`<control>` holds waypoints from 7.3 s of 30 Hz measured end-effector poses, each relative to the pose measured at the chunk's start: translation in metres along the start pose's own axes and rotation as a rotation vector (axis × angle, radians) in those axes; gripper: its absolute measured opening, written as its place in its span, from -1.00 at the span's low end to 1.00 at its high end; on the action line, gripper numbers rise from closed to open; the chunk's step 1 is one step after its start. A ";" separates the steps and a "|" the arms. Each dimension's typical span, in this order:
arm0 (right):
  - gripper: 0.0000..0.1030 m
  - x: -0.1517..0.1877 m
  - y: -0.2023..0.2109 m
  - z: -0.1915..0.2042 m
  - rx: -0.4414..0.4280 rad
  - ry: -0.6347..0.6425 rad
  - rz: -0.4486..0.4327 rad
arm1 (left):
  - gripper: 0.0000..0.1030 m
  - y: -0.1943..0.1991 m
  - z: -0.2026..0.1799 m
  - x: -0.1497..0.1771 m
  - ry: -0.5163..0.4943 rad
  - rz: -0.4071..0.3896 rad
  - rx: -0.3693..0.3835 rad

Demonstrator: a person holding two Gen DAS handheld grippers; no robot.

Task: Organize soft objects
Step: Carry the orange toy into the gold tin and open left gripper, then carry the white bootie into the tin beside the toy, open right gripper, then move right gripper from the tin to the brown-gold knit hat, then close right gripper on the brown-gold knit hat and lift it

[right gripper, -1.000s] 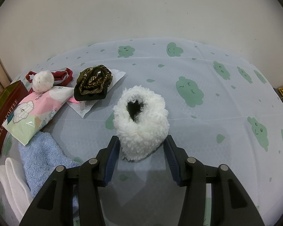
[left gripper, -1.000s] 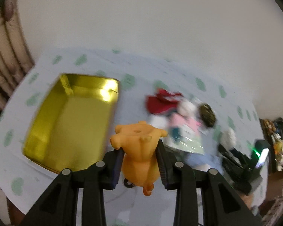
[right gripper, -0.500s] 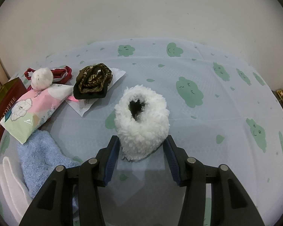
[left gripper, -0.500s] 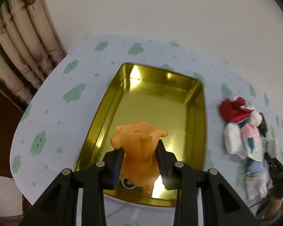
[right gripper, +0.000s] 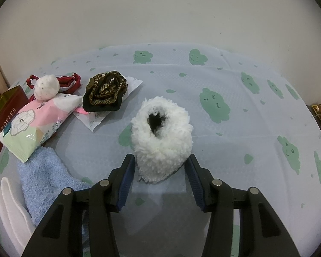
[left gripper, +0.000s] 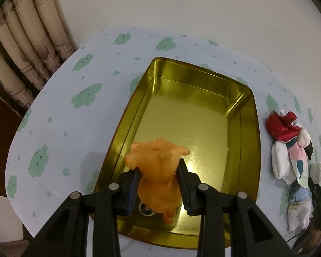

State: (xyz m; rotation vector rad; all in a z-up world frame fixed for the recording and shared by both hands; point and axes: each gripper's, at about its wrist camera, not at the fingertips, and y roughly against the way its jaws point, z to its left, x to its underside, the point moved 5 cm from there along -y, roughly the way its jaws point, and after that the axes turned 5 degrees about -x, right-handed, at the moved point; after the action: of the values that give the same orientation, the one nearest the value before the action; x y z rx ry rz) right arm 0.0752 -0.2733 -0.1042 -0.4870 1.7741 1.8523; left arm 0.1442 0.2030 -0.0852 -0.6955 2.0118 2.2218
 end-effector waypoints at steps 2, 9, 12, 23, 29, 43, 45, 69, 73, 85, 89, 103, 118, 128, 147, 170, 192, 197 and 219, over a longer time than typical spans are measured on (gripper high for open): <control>-0.08 0.000 0.000 0.000 0.000 0.001 0.000 | -0.34 -0.001 0.000 -0.001 0.000 0.004 0.000; -0.09 0.000 0.000 0.000 0.001 0.001 0.000 | -0.27 -0.005 0.006 -0.003 0.049 0.030 0.021; -0.09 0.000 0.000 0.000 0.001 0.002 0.000 | -0.26 -0.006 0.007 -0.005 0.051 0.035 0.042; -0.09 0.000 0.000 0.000 0.002 0.003 -0.001 | 0.05 0.011 0.009 -0.009 0.010 -0.043 0.023; -0.08 0.001 -0.001 0.001 0.000 0.002 -0.002 | 0.05 0.036 0.014 0.005 0.012 -0.101 0.011; 0.39 0.000 0.004 -0.009 -0.046 -0.049 -0.026 | 0.06 0.080 0.037 0.053 0.051 -0.192 0.061; 0.40 -0.001 0.008 -0.013 -0.037 -0.074 -0.044 | 0.05 0.081 0.044 0.058 0.071 -0.204 0.051; -0.49 -0.036 0.060 0.042 0.048 0.066 -0.132 | 0.05 0.076 0.090 0.087 0.163 -0.260 -0.026; -0.49 -0.049 0.078 0.093 -0.041 0.149 -0.151 | 0.05 0.074 0.094 0.090 0.163 -0.258 -0.040; -0.49 -0.031 0.082 0.272 -0.316 0.403 -0.066 | 0.05 0.065 0.124 0.103 0.237 -0.264 -0.100; -0.49 -0.019 0.072 0.313 -0.359 0.465 -0.030 | 0.06 0.064 0.128 0.103 0.240 -0.274 -0.128; -0.48 -0.007 0.021 0.372 -0.385 0.516 0.077 | 0.05 0.061 0.132 0.103 0.284 -0.281 -0.112; -0.40 0.000 0.005 0.382 -0.358 0.532 0.103 | 0.05 0.055 0.131 0.105 0.292 -0.258 -0.094; 0.06 0.002 0.007 0.380 -0.370 0.519 0.109 | 0.05 0.057 0.132 0.106 0.304 -0.262 -0.094; 0.25 -0.015 0.066 0.330 -0.364 0.481 -0.011 | 0.05 0.052 0.136 0.107 0.322 -0.240 -0.084; 0.44 -0.066 0.004 0.069 -0.008 0.264 -0.001 | 0.05 0.054 0.129 0.111 0.297 -0.254 -0.152; 0.54 -0.081 -0.064 0.057 -0.059 0.160 0.038 | 0.06 0.090 0.045 0.093 0.108 -0.283 -0.109; 0.16 -0.074 -0.063 0.063 -0.093 0.169 0.033 | 0.06 0.087 0.024 0.093 0.068 -0.270 -0.085; -0.09 -0.036 -0.029 0.003 -0.097 0.069 0.037 | 0.05 0.066 -0.051 0.101 -0.082 -0.219 0.003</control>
State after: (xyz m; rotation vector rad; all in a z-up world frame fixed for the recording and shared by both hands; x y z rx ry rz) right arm 0.1209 -0.2742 -0.1059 -0.5652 1.7548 1.9759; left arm 0.0452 0.1199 -0.0632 -0.7702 1.8046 2.0867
